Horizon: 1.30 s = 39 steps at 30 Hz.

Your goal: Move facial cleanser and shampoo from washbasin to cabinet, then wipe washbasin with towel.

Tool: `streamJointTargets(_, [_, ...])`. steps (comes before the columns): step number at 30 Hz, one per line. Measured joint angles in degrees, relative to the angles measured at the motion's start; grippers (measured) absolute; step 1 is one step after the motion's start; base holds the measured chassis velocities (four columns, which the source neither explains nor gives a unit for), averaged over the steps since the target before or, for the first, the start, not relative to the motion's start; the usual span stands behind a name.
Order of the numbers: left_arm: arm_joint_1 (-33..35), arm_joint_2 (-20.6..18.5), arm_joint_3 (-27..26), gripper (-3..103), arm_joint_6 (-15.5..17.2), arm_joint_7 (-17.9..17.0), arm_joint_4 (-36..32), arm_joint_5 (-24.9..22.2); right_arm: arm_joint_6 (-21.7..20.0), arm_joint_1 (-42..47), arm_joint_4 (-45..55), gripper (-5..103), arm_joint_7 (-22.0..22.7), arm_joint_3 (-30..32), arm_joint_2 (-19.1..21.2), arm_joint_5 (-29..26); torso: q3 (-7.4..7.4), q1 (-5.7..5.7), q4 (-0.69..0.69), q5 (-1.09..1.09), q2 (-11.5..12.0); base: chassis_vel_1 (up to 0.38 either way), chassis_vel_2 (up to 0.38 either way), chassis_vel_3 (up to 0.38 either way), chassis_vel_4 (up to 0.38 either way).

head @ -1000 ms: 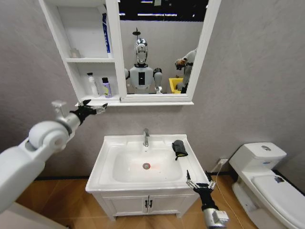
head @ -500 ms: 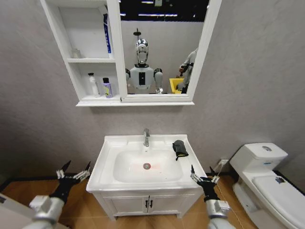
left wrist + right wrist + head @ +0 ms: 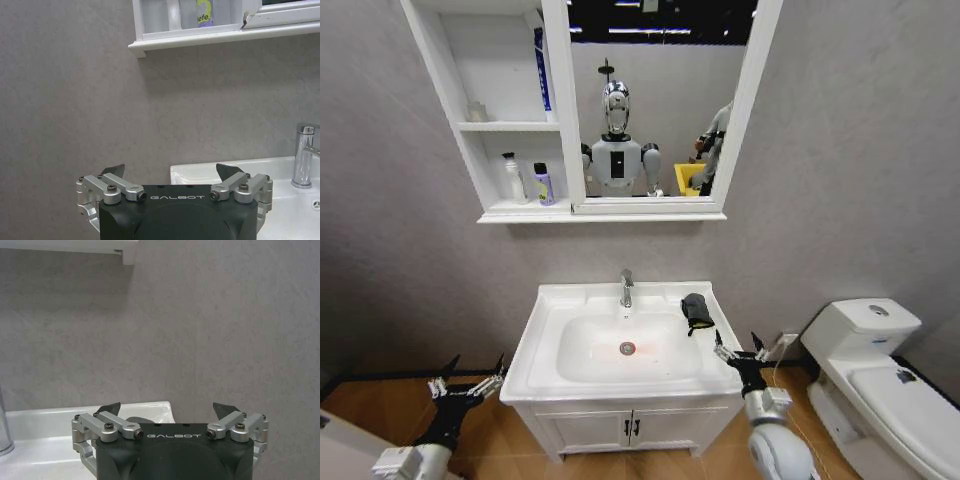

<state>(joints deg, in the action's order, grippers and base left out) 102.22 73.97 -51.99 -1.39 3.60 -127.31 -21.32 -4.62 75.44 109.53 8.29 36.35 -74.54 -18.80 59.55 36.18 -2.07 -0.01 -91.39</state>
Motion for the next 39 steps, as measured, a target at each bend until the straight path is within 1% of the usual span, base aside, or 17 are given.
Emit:
streamJointTargets(2, [-0.1,-0.1,0.1,100,0.1,0.0,0.0,-0.1,-3.8,-6.4,-3.3,100,0.5,-1.4,2.0,-4.2,0.00,0.00,-0.01,0.03,0.0,0.000,0.000,0.000,0.000])
streamJointTargets(3, [-0.1,-0.1,0.1,100,0.1,0.0,0.0,-0.1,-4.9,-9.6,-5.4,100,0.5,-2.2,2.8,-5.6,0.00,0.00,-0.04,0.00,0.0,0.000,0.000,0.000,0.000])
streamJointTargets(4, [-0.1,-0.1,0.1,100,0.1,0.0,0.0,-0.1,-4.9,-9.6,-5.4,100,0.5,-2.2,2.8,-5.6,0.00,0.00,-0.04,0.00,0.0,0.000,0.000,0.000,0.000])
streamJointTargets(6, [-0.2,-0.2,0.1,100,0.2,-0.1,0.0,-0.2,-6.6,-16.5,-12.6,100,0.4,-4.4,4.7,-8.5,0.01,0.01,-0.06,0.00,0.0,0.000,0.000,0.000,0.000])
streamJointTargets(7, [-0.2,-0.2,0.1,100,0.2,-0.1,0.0,-0.2,-6.6,-16.5,-12.6,100,0.4,-4.4,4.7,-8.5,0.01,0.01,-0.06,0.00,0.0,0.000,0.000,0.000,0.000])
streamJointTargets(10, [-0.3,-0.3,0.2,100,0.3,-0.2,0.0,-0.3,-7.1,-23.5,-22.8,100,-0.8,-7.3,6.1,-9.4,0.01,0.02,-0.02,0.01,0.0,0.000,0.000,0.000,0.000])
streamJointTargets(13, [-0.3,-0.3,0.2,100,0.3,-0.2,0.0,-0.3,-7.1,-27.0,-27.5,100,-1.5,-8.7,5.7,-9.3,0.01,0.01,-0.01,0.03,0.0,0.000,0.000,0.000,0.000])
streamJointTargets(14, [-0.3,-0.3,0.2,100,0.3,-0.2,0.0,-0.3,-7.1,-27.0,-27.5,100,-1.5,-8.7,5.7,-9.3,0.01,0.01,-0.01,0.03,0.0,0.000,0.000,0.000,0.000])
streamJointTargets(16, [-0.4,-0.3,0.3,100,0.3,-0.2,0.1,-0.4,-7.0,-31.5,-32.5,100,-2.4,-10.8,4.9,-9.4,0.00,0.01,-0.04,-0.01,0.0,0.000,0.000,0.000,0.000])
streamJointTargets(20, [-0.4,-0.3,0.3,100,0.4,-0.2,0.1,-0.4,-6.8,-33.9,-35.7,100,-3.0,-12.5,4.1,-9.5,0.00,0.01,-0.04,0.00,0.0,0.000,0.000,0.000,0.000])
streamJointTargets(23, [-0.4,-0.3,0.3,100,0.4,-0.3,0.1,-0.4,-6.7,-36.1,-39.5,100,-3.1,-13.9,2.5,-9.7,0.00,0.01,-0.04,0.00,0.0,0.000,0.000,0.000,0.000])
streamJointTargets(28, [-0.4,-0.4,0.3,100,0.4,-0.3,0.1,-0.4,-7.4,-36.7,-41.0,100,-2.3,-14.6,1.8,-9.3,0.00,0.00,-0.03,0.01,0.0,0.000,0.000,0.000,0.000])
streamJointTargets(34, [-0.5,-0.4,0.3,100,0.4,-0.3,0.1,-0.4,-8.5,-36.4,-41.2,100,-1.9,-14.7,1.9,-9.3,-0.01,0.00,-0.02,0.00,0.0,0.000,0.000,0.000,0.000])
streamJointTargets(35, [-0.5,-0.4,0.4,100,0.4,-0.3,0.1,-0.5,-8.5,-36.6,-42.0,102,-2.0,-14.8,2.0,-9.3,-0.01,-0.01,-0.02,0.00,0.0,0.000,0.000,0.000,0.000])
streamJointTargets(36, [-0.5,-0.4,0.4,100,0.4,-0.3,0.1,-0.5,-8.5,-36.9,-42.6,100,-2.2,-14.9,2.0,-9.3,-0.01,-0.01,-0.02,0.01,0.0,0.000,0.000,0.000,0.000])
streamJointTargets(37, [-0.5,-0.4,0.4,100,0.4,-0.3,0.1,-0.5,-8.5,-36.9,-42.6,100,-2.2,-14.9,2.0,-9.3,-0.01,-0.01,-0.02,0.01,0.0,0.000,0.000,0.000,0.000])
streamJointTargets(39, [-0.5,-0.4,0.4,100,0.4,-0.3,0.1,-0.5,-8.8,-37.2,-43.7,91,-2.9,-14.9,2.1,-9.4,-0.01,-0.01,-0.03,0.01,0.0,0.000,0.000,0.000,0.000])
